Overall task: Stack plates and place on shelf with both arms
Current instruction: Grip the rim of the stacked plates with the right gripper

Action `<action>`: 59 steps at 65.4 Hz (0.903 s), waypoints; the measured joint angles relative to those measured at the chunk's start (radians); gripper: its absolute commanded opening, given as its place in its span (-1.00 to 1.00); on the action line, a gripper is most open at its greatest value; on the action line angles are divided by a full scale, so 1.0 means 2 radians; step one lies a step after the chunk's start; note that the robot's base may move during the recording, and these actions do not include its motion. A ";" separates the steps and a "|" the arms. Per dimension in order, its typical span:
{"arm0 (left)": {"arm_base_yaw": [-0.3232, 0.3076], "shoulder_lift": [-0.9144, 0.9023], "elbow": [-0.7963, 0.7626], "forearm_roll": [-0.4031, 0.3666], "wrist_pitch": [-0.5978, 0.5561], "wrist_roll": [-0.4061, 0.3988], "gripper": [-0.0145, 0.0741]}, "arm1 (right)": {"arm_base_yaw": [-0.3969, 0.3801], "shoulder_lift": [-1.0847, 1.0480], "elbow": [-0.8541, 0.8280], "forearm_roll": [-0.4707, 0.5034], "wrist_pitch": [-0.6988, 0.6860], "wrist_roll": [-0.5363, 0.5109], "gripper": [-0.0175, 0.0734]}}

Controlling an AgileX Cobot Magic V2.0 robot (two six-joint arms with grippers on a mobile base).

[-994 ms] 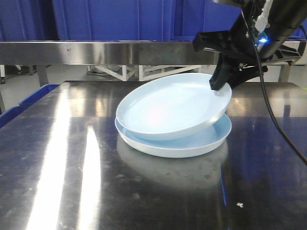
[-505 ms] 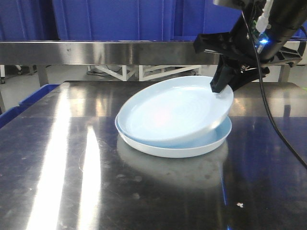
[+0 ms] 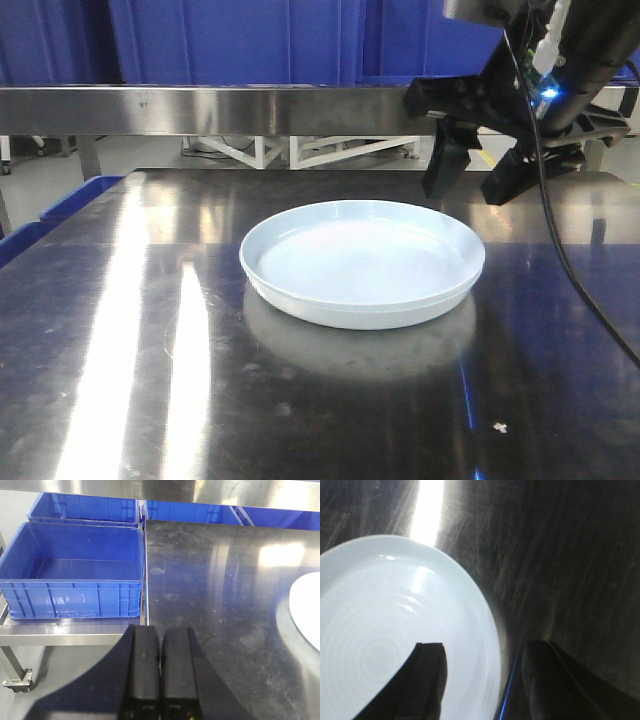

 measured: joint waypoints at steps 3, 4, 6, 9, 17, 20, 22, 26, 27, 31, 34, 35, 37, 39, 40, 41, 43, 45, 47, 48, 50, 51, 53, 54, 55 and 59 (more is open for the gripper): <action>0.000 0.000 0.000 0.000 0.000 0.000 -0.48 | 0.000 0.007 0.000 0.000 0.003 0.000 0.40; 0.000 0.000 0.000 0.000 0.000 0.000 -0.48 | 0.000 0.010 0.000 0.000 0.004 0.000 0.40; 0.000 0.000 0.000 0.000 0.000 0.000 -0.48 | 0.000 0.015 0.000 0.000 0.005 0.000 0.40; 0.000 0.000 0.000 0.000 0.000 0.000 -0.48 | 0.000 0.022 0.000 0.000 0.007 0.000 0.40; 0.000 0.000 0.000 0.000 0.000 0.000 -0.48 | 0.000 0.039 0.000 0.000 0.016 0.000 0.40; 0.000 0.000 0.000 0.000 0.000 0.000 -0.48 | 0.000 0.044 0.000 0.000 0.017 0.000 0.40; 0.000 0.000 0.000 0.000 0.000 0.000 -0.48 | 0.000 0.046 0.000 0.000 0.018 0.000 0.40; 0.000 0.000 0.000 0.000 0.000 0.000 -0.48 | 0.000 0.048 -0.003 0.000 0.018 0.000 0.40; 0.000 0.000 0.000 0.000 0.000 0.000 -0.48 | 0.000 0.049 -0.003 0.000 0.018 0.000 0.40; 0.000 0.000 0.000 0.000 0.000 0.000 -0.48 | 0.000 0.050 -0.004 0.000 0.018 0.000 0.29; 0.000 0.000 0.000 0.000 0.000 0.000 -0.48 | 0.000 0.051 -0.004 -0.001 0.018 0.000 0.13; 0.000 0.000 0.000 0.000 0.000 0.000 -0.48 | 0.000 0.051 -0.004 -0.001 0.017 0.000 0.06; 0.000 0.000 0.000 0.000 0.000 0.000 -0.48 | 0.000 0.051 -0.004 -0.002 0.017 0.000 -0.14; 0.000 0.000 0.000 0.000 0.000 0.000 -0.48 | -0.001 0.051 -0.004 -0.002 0.017 0.000 -0.28; 0.000 0.000 0.000 0.000 0.000 0.000 -0.48 | -0.001 0.051 -0.004 -0.002 0.017 0.000 -0.37; 0.000 0.000 0.000 0.000 0.000 0.000 -0.48 | -0.001 0.051 -0.004 -0.002 0.017 0.000 -0.52; 0.000 0.000 0.000 0.000 0.000 0.000 -0.48 | -0.001 0.051 -0.004 -0.001 0.017 0.000 -0.62; 0.000 0.000 0.000 0.000 0.000 0.000 -0.48 | -0.001 0.050 -0.004 0.002 0.015 0.001 -0.56; 0.000 0.000 0.000 0.000 0.000 0.000 -0.48 | -0.001 0.048 -0.004 0.004 0.011 0.002 -0.51; 0.000 0.000 0.000 0.000 0.000 0.000 -0.48 | -0.001 0.045 -0.005 0.003 0.009 0.002 -0.51; 0.000 0.000 0.000 0.000 0.000 0.000 -0.48 | -0.001 0.043 -0.005 0.004 0.008 0.002 -0.54; 0.000 0.000 0.000 0.000 0.000 0.000 -0.48 | -0.001 0.041 -0.005 0.004 0.007 0.002 -0.56; 0.000 0.000 0.000 0.000 0.000 0.000 -0.48 | -0.001 0.036 -0.005 0.004 0.006 0.002 -0.59; 0.000 0.000 0.000 0.000 0.000 0.000 -0.48 | -0.001 0.034 -0.005 0.004 0.006 0.002 -0.58; 0.000 0.000 0.000 0.000 0.000 0.000 -0.48 | -0.001 0.031 -0.006 0.004 0.006 0.002 -0.58; 0.000 0.000 0.000 0.000 0.000 0.000 -0.48 | -0.001 0.016 -0.011 0.000 0.005 0.002 -0.58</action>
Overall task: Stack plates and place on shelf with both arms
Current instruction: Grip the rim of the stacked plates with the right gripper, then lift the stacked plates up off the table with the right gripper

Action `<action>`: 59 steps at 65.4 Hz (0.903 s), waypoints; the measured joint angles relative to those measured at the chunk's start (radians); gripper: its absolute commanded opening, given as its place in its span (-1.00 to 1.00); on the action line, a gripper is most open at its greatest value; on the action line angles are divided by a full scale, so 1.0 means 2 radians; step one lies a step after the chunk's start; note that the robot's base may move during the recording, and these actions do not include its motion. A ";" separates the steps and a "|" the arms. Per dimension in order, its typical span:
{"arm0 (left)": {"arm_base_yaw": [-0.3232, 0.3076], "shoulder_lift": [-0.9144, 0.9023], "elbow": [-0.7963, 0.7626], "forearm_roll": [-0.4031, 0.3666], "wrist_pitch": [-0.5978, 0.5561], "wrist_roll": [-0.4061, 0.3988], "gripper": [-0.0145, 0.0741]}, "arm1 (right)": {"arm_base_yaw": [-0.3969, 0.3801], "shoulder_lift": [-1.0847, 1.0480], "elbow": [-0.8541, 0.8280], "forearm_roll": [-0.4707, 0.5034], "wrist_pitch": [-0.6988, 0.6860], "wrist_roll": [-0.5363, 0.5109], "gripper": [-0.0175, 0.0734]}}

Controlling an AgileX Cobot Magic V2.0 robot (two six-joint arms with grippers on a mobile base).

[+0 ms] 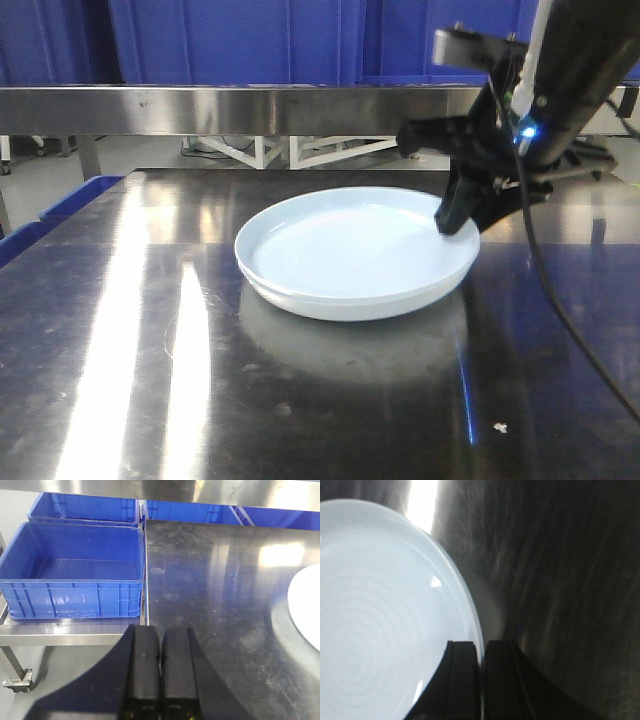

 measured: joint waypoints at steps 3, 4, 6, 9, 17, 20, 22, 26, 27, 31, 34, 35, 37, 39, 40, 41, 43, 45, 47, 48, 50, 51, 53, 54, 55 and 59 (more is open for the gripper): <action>0.000 0.000 0.000 0.000 0.000 0.000 -0.48 | 0.000 -0.009 -0.004 -0.003 -0.001 -0.001 -0.58; 0.000 0.000 0.000 0.000 0.000 0.000 -0.48 | 0.000 -0.015 -0.007 -0.006 -0.001 -0.002 -0.58; 0.000 0.000 0.000 0.000 0.000 0.000 -0.48 | 0.000 -0.022 -0.010 -0.010 -0.004 -0.002 -0.58; 0.000 0.000 0.000 0.000 0.000 0.000 -0.48 | 0.000 -0.038 -0.014 -0.013 -0.006 -0.003 -0.58; 0.000 0.000 0.000 0.000 0.000 0.000 -0.48 | 0.000 -0.082 -0.018 -0.022 -0.014 -0.003 -0.58; 0.000 0.000 0.000 0.000 0.000 0.000 -0.48 | 0.000 -0.098 -0.018 -0.025 -0.014 -0.003 -0.58; 0.000 0.000 0.000 0.000 0.000 0.000 -0.48 | 0.000 -0.109 -0.018 -0.025 -0.014 -0.003 -0.58; 0.000 0.000 0.000 0.000 0.000 0.000 -0.48 | 0.000 -0.131 -0.018 -0.027 -0.014 -0.003 -0.58; 0.000 0.000 0.000 0.000 0.000 0.000 -0.48 | 0.000 -0.137 -0.017 -0.027 -0.014 -0.003 -0.58; 0.000 0.000 0.000 0.000 0.000 0.000 -0.48 | 0.000 -0.162 -0.011 -0.027 -0.014 -0.003 -0.58; 0.000 0.000 0.000 0.000 0.000 0.000 -0.48 | 0.000 -0.181 -0.005 -0.027 -0.014 -0.003 -0.58; 0.000 0.000 0.000 0.000 0.000 0.000 -0.48 | 0.000 -0.188 -0.002 -0.027 -0.014 -0.003 -0.58; 0.000 0.000 0.000 0.000 0.000 0.000 -0.48 | 0.000 -0.204 0.004 -0.027 -0.014 -0.003 -0.58; 0.000 0.000 0.000 0.000 0.000 0.000 -0.48 | 0.000 -0.216 0.011 -0.027 -0.014 -0.003 -0.58; 0.000 0.000 0.000 0.000 0.000 0.000 -0.48 | 0.000 -0.222 0.017 -0.027 -0.014 -0.003 -0.58; 0.000 0.000 0.000 0.000 0.000 0.000 -0.48 | 0.000 -0.229 0.021 -0.027 -0.014 -0.003 -0.58; 0.000 0.000 0.000 0.000 0.000 0.000 -0.48 | 0.000 -0.244 0.030 -0.027 -0.014 -0.003 -0.58; 0.000 0.000 0.000 0.000 0.000 0.000 -0.48 | 0.000 -0.256 0.041 -0.027 -0.014 -0.003 -0.58; 0.000 0.000 0.000 0.000 0.000 0.000 -0.48 | 0.000 -0.265 0.049 -0.027 -0.014 -0.003 -0.58; 0.000 0.000 0.000 0.000 0.000 0.000 -0.48 | 0.000 -0.275 0.056 -0.027 -0.014 -0.003 -0.58; 0.000 0.000 0.000 0.000 0.000 0.000 -0.48 | 0.000 -0.287 0.067 -0.027 -0.014 -0.003 -0.58; 0.000 0.000 0.000 0.000 0.000 0.000 -0.48 | 0.000 -0.293 0.072 -0.027 -0.014 -0.003 -0.58; 0.000 0.000 0.000 0.000 0.000 0.000 -0.48 | 0.000 -0.308 0.086 -0.027 -0.014 -0.003 -0.58; 0.000 0.000 0.000 0.000 0.000 0.000 -0.48 | 0.000 -0.315 0.092 -0.027 -0.014 -0.003 -0.58; 0.000 0.000 0.000 0.000 0.000 0.000 -0.48 | 0.000 -0.321 0.098 -0.027 -0.014 -0.003 -0.58; 0.000 0.000 0.000 0.000 0.000 0.000 -0.48 | 0.000 -0.346 0.121 -0.027 -0.014 -0.003 -0.58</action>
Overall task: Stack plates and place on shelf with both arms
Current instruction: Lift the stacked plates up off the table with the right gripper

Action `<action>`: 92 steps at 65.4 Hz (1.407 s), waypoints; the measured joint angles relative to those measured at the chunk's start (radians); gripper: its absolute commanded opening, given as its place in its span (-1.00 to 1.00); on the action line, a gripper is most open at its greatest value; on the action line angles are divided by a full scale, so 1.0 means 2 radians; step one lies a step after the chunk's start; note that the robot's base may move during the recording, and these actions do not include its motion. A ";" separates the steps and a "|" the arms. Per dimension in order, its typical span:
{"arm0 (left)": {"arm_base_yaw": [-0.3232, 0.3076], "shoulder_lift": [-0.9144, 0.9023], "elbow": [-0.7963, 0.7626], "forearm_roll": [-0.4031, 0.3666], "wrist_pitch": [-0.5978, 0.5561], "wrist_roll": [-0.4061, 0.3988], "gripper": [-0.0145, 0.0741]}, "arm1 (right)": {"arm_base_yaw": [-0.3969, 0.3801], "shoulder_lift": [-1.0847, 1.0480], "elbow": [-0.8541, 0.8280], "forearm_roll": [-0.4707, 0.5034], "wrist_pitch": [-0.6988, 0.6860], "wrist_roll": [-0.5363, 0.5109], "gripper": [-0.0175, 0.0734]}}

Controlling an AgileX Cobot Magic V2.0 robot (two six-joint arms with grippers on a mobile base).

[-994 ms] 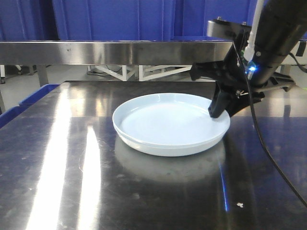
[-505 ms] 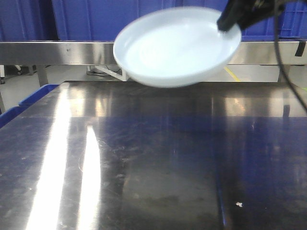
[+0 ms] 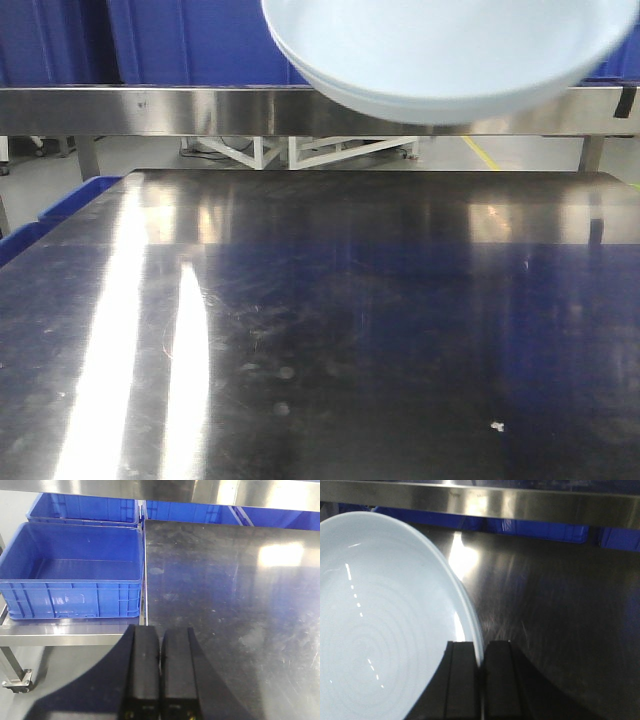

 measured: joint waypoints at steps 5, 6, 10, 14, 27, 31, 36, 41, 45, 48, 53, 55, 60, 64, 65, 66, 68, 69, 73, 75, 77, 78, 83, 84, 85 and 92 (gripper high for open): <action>0.000 0.000 0.000 0.000 0.000 0.000 -0.48 | 0.000 -0.031 0.026 0.000 0.000 0.000 -0.58; 0.000 0.000 0.000 0.000 0.000 0.000 -0.48 | 0.000 -0.037 0.035 0.000 0.000 0.000 -0.58; 0.000 0.000 0.000 0.000 0.000 0.000 -0.48 | 0.000 -0.061 0.053 0.000 0.000 0.000 -0.58; 0.000 0.000 0.000 0.000 0.000 0.000 -0.48 | 0.000 -0.085 0.076 0.000 0.000 0.000 -0.58; 0.000 0.000 0.000 0.000 0.000 0.000 -0.48 | 0.000 -0.174 0.140 0.000 0.010 0.000 -0.58; 0.000 0.000 0.000 0.000 0.000 0.000 -0.48 | 0.000 -0.197 0.154 0.000 0.014 -0.001 -0.58; 0.000 0.000 0.000 0.000 0.000 0.000 -0.48 | 0.000 -0.213 0.167 0.000 0.018 -0.001 -0.58; 0.000 0.000 0.000 0.000 0.000 0.000 -0.48 | 0.000 -0.222 0.173 0.000 0.023 -0.001 -0.58; 0.000 0.000 0.000 0.000 0.000 0.000 -0.48 | 0.000 -0.224 0.174 0.000 0.024 -0.001 -0.58; 0.000 0.000 0.000 0.000 0.000 0.000 -0.48 | 0.000 -0.225 0.174 0.000 0.024 -0.001 -0.58; 0.000 0.000 0.000 0.000 0.000 0.000 -0.48 | 0.000 -0.225 0.174 0.000 0.023 -0.001 -0.58; 0.000 0.000 0.000 0.000 0.000 0.000 -0.48 | 0.000 -0.225 0.174 0.000 0.023 -0.001 -0.58; 0.000 0.000 0.000 0.000 0.000 0.000 -0.48 | 0.000 -0.225 0.174 0.000 0.023 -0.001 -0.58; 0.000 0.000 0.000 0.000 0.000 0.000 -0.48 | 0.000 -0.225 0.174 0.000 0.023 -0.001 -0.58; 0.000 0.000 0.000 0.000 0.000 0.000 -0.48 | 0.000 -0.225 0.174 0.000 0.023 -0.001 -0.58; 0.000 0.000 0.000 0.000 0.000 0.000 -0.48 | 0.000 -0.225 0.174 0.000 0.023 -0.001 -0.58; 0.000 0.000 0.000 0.000 0.000 0.000 -0.48 | 0.000 -0.225 0.174 0.000 0.023 -0.001 -0.58; 0.000 0.000 0.000 0.000 0.000 0.000 -0.48 | 0.000 -0.225 0.174 0.000 0.023 -0.001 -0.58; 0.000 0.000 0.000 0.000 0.000 0.000 -0.48 | 0.000 -0.225 0.174 0.000 0.023 -0.001 -0.58; 0.000 0.000 0.000 0.000 0.000 0.000 -0.48 | 0.000 -0.225 0.174 0.000 0.023 -0.001 -0.58; 0.000 0.000 0.000 0.000 0.000 0.000 -0.48 | 0.000 -0.225 0.174 0.000 0.023 -0.001 -0.58; 0.000 0.000 0.000 0.000 0.000 0.000 -0.48 | 0.000 -0.225 0.174 0.000 0.023 -0.001 -0.58; 0.000 0.000 0.000 0.000 0.000 0.000 -0.48 | 0.000 -0.225 0.174 0.000 0.023 -0.001 -0.58; 0.000 0.000 0.000 0.000 0.000 0.000 -0.48 | 0.000 -0.225 0.174 0.000 0.023 -0.001 -0.58; 0.000 0.000 0.000 0.000 0.000 0.000 -0.48 | 0.000 -0.225 0.174 0.000 0.023 -0.001 -0.58; 0.000 0.000 0.000 0.000 0.000 0.000 -0.48 | 0.000 -0.225 0.174 0.000 0.023 -0.001 -0.58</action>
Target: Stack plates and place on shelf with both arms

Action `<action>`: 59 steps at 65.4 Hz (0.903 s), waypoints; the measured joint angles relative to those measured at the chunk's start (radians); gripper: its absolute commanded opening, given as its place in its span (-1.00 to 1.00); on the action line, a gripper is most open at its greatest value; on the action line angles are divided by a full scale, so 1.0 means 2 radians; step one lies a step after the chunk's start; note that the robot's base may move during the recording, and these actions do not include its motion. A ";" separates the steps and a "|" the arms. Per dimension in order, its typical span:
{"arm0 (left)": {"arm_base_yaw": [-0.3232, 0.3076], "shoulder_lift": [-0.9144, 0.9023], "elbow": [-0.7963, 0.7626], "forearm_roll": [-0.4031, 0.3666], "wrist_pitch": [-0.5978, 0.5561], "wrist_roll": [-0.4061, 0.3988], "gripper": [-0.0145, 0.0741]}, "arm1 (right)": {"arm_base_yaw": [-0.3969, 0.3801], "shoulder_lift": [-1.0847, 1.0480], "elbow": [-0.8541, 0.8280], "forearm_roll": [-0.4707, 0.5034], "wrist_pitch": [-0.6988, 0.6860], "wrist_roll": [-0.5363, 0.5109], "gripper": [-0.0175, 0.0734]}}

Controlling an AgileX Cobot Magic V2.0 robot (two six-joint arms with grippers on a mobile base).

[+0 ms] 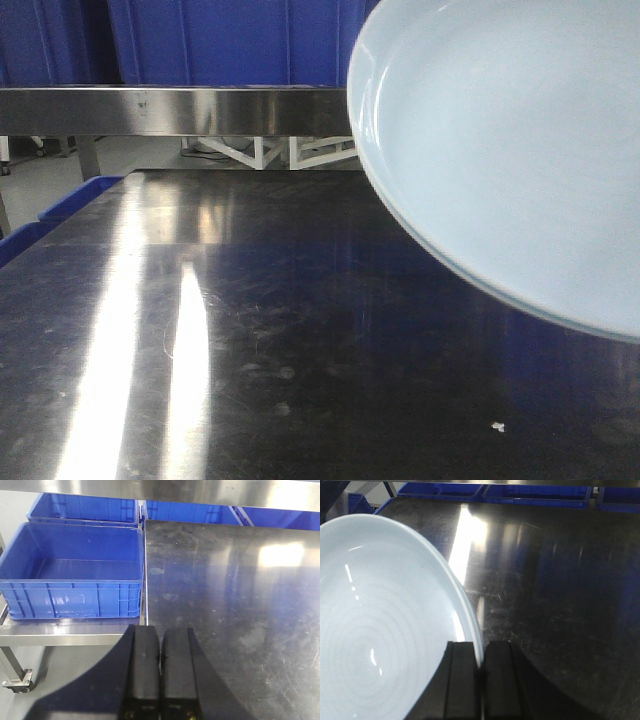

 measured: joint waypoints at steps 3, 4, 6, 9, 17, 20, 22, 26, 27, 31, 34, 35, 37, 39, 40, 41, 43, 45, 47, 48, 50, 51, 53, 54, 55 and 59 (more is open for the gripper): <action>0.000 0.000 0.000 0.000 0.000 0.000 -0.48 | 0.000 0.000 0.000 0.000 0.000 0.000 -0.58; 0.000 0.000 0.000 0.000 0.000 0.000 -0.48 | 0.000 0.000 0.000 0.000 0.000 0.000 -0.58; 0.000 0.000 0.000 0.000 0.000 0.000 -0.48 | 0.000 0.000 0.000 0.000 0.000 0.000 -0.58; 0.000 0.000 0.000 0.000 0.000 0.000 -0.47 | 0.000 0.000 0.000 0.000 0.000 0.000 -0.58; 0.000 0.000 0.000 0.000 0.000 0.000 -0.48 | 0.000 0.000 0.000 0.000 0.000 0.000 -0.58; 0.000 0.000 0.000 0.000 0.000 0.000 -0.48 | 0.000 0.000 0.000 0.000 0.000 0.000 -0.58; 0.000 0.000 0.000 0.000 0.000 0.000 -0.48 | 0.000 0.000 0.000 0.000 0.000 0.000 -0.58; 0.000 0.000 0.000 0.000 0.000 0.000 -0.48 | 0.000 0.000 0.000 0.000 0.000 0.000 -0.58; 0.000 0.000 0.000 0.000 0.000 0.000 -0.48 | 0.000 0.000 0.000 0.000 0.000 0.000 -0.58; 0.000 0.000 0.000 0.000 0.000 0.000 -0.48 | 0.000 0.000 0.000 0.000 0.000 0.000 -0.58; 0.000 0.000 0.000 0.000 0.000 0.000 -0.48 | 0.000 0.000 0.000 0.000 0.000 0.000 -0.58; 0.000 0.000 0.000 0.000 0.000 0.000 -0.48 | 0.000 0.000 0.000 0.000 0.000 0.000 -0.58; 0.000 0.000 0.000 0.000 0.000 0.000 -0.48 | 0.000 0.000 0.000 0.000 0.000 0.000 -0.58; 0.000 0.000 0.000 0.000 0.000 0.000 -0.48 | 0.000 0.000 0.000 0.000 0.000 0.000 -0.58; 0.000 0.000 0.000 0.000 0.000 0.000 -0.48 | 0.000 0.000 0.000 -0.001 0.000 0.000 -0.58; 0.000 0.000 0.000 0.000 0.000 0.000 -0.48 | 0.000 0.000 0.000 -0.001 0.000 0.000 -0.58; 0.000 0.000 0.000 0.000 0.000 0.000 -0.48 | 0.000 0.000 0.000 -0.001 0.000 0.000 -0.58; 0.000 0.000 0.000 0.000 0.000 0.000 -0.48 | 0.000 0.000 0.000 -0.001 0.000 0.000 -0.58; 0.000 0.000 0.000 0.000 0.000 0.000 -0.48 | 0.000 0.000 0.000 -0.001 0.000 0.000 -0.58; 0.000 0.000 0.000 0.000 0.000 0.000 -0.48 | 0.000 0.000 0.000 -0.001 0.000 0.000 -0.58; 0.000 0.000 0.000 0.000 0.000 0.000 -0.48 | 0.000 0.000 0.000 -0.001 0.000 0.000 -0.58; 0.000 0.000 0.000 0.000 0.000 0.000 -0.48 | 0.000 0.000 0.000 -0.001 0.000 0.000 -0.58; 0.000 0.000 0.000 0.000 0.000 0.000 -0.48 | 0.000 0.000 0.000 -0.001 0.000 0.000 -0.58; 0.000 0.000 0.000 0.000 0.000 0.000 -0.48 | 0.000 0.000 0.000 -0.001 0.000 0.000 -0.58; 0.000 0.000 0.000 0.000 0.000 0.000 -0.48 | 0.000 0.000 0.000 -0.001 0.000 0.000 -0.58; 0.000 0.000 0.000 0.000 0.000 0.000 -0.48 | 0.000 0.000 0.000 -0.001 0.000 0.000 -0.58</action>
